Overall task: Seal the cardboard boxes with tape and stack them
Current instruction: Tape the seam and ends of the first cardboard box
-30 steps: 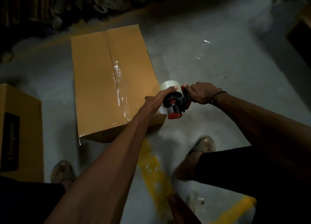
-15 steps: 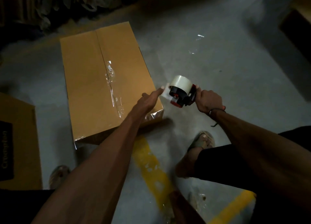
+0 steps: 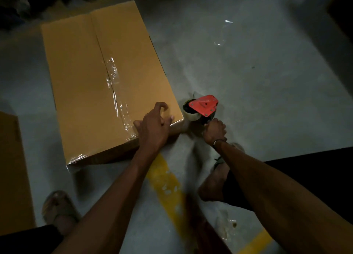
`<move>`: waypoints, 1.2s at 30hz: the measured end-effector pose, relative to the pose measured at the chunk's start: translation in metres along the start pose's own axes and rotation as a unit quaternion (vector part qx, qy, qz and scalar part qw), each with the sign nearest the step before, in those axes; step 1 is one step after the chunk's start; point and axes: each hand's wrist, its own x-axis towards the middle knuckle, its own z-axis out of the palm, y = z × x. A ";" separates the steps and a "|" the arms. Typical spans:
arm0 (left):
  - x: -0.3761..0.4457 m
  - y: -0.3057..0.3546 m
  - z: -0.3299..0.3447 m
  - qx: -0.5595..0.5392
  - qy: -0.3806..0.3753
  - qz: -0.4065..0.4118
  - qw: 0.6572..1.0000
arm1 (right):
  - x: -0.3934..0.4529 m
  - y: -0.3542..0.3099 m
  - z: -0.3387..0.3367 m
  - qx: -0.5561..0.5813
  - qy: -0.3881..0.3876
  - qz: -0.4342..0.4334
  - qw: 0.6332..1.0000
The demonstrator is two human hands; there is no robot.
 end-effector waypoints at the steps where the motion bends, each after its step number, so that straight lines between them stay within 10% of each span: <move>1: 0.000 -0.002 0.001 -0.002 0.005 0.006 1.000 | 0.000 -0.001 0.007 0.007 0.001 -0.003 1.000; 12: -0.008 -0.024 -0.002 -0.037 0.014 0.104 0.994 | 0.002 0.004 0.018 0.068 -0.033 0.003 0.997; 15: -0.015 -0.035 -0.018 -0.075 0.034 0.132 0.988 | -0.011 -0.008 -0.008 0.142 0.060 0.030 0.988; 21: -0.029 -0.079 -0.067 -0.070 0.087 0.077 0.991 | -0.038 -0.081 -0.080 0.226 0.203 -0.249 0.920; 28: -0.038 -0.104 -0.078 -0.123 0.034 0.006 0.992 | -0.091 -0.159 -0.061 0.046 -0.044 -0.543 0.838; 36: -0.036 -0.113 -0.079 -0.069 0.007 0.086 0.994 | -0.080 -0.159 -0.041 -0.023 -0.041 -0.616 0.786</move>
